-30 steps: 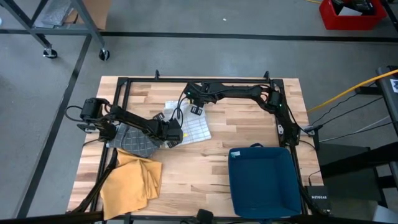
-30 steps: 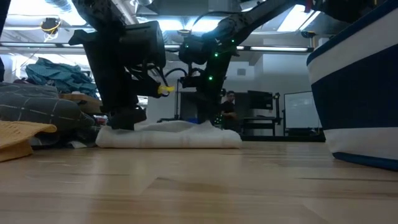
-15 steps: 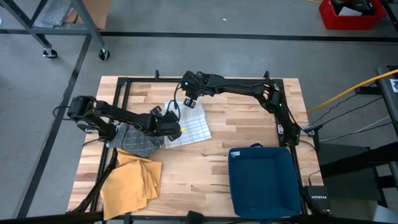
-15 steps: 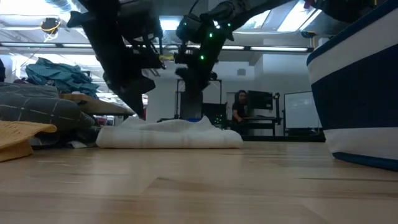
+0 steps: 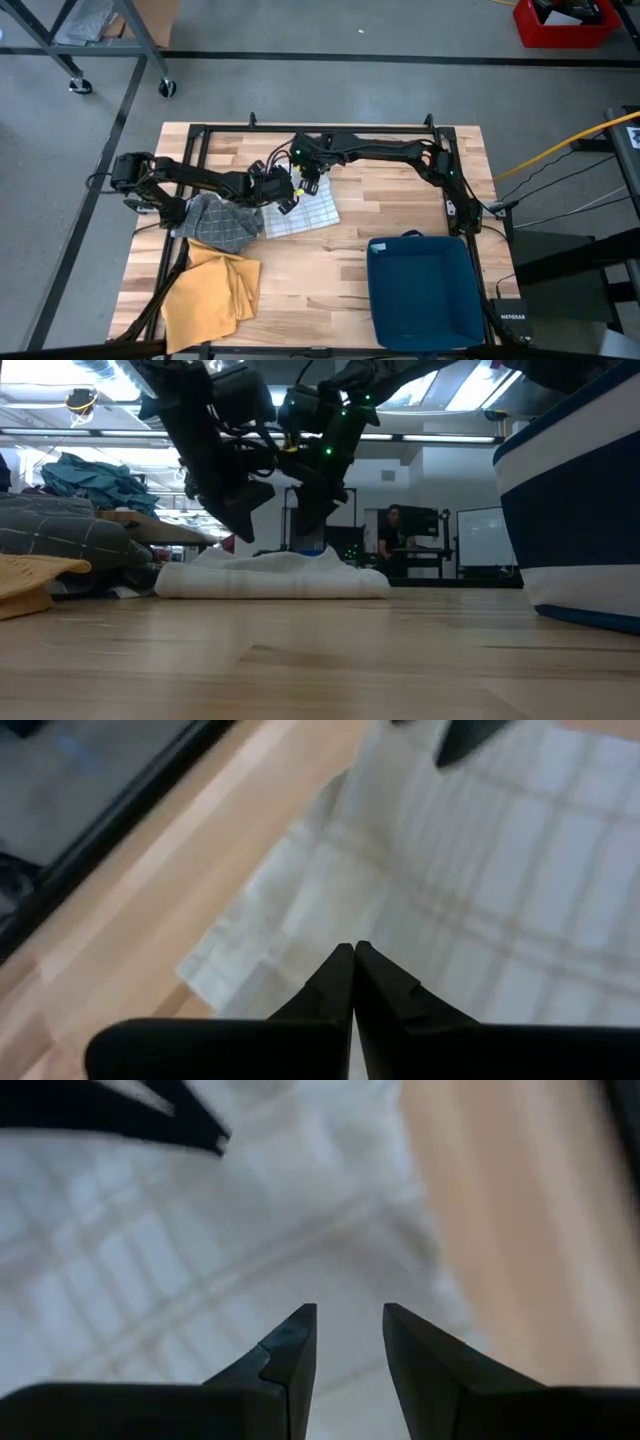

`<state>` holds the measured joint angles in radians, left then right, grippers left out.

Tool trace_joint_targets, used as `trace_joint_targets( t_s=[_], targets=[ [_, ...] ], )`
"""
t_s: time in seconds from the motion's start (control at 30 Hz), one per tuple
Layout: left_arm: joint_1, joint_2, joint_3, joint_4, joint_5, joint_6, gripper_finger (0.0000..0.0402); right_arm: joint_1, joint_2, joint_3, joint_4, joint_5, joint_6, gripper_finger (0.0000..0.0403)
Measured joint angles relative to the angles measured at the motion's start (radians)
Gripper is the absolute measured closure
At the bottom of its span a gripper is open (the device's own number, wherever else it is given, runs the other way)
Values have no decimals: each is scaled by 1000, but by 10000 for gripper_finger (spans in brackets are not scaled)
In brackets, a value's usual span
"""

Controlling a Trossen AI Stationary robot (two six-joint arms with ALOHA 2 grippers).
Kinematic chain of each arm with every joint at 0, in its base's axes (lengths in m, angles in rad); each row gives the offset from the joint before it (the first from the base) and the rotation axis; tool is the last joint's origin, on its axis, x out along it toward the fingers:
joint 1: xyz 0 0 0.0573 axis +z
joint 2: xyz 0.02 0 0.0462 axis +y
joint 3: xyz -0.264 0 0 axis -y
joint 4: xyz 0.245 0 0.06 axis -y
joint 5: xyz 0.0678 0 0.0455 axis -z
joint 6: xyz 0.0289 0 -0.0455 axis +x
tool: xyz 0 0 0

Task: Fold towel
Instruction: Fold the white towel

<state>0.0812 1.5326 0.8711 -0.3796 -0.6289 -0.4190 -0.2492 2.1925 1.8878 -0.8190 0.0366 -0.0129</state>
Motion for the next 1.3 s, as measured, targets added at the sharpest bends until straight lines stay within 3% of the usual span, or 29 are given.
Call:
trace_joint_targets(
  t_s=[0.47,0.87,1.3],
  targets=[
    [0,144,1,11,7,33,401,0,1,-142,37,-46,64,282],
    [40,150,3,-136,-71,54,400,1,-7,-318,172,-53,119,282],
    [86,143,2,-349,-146,30,400,1,-7,-328,182,-54,122,282]
  ],
)
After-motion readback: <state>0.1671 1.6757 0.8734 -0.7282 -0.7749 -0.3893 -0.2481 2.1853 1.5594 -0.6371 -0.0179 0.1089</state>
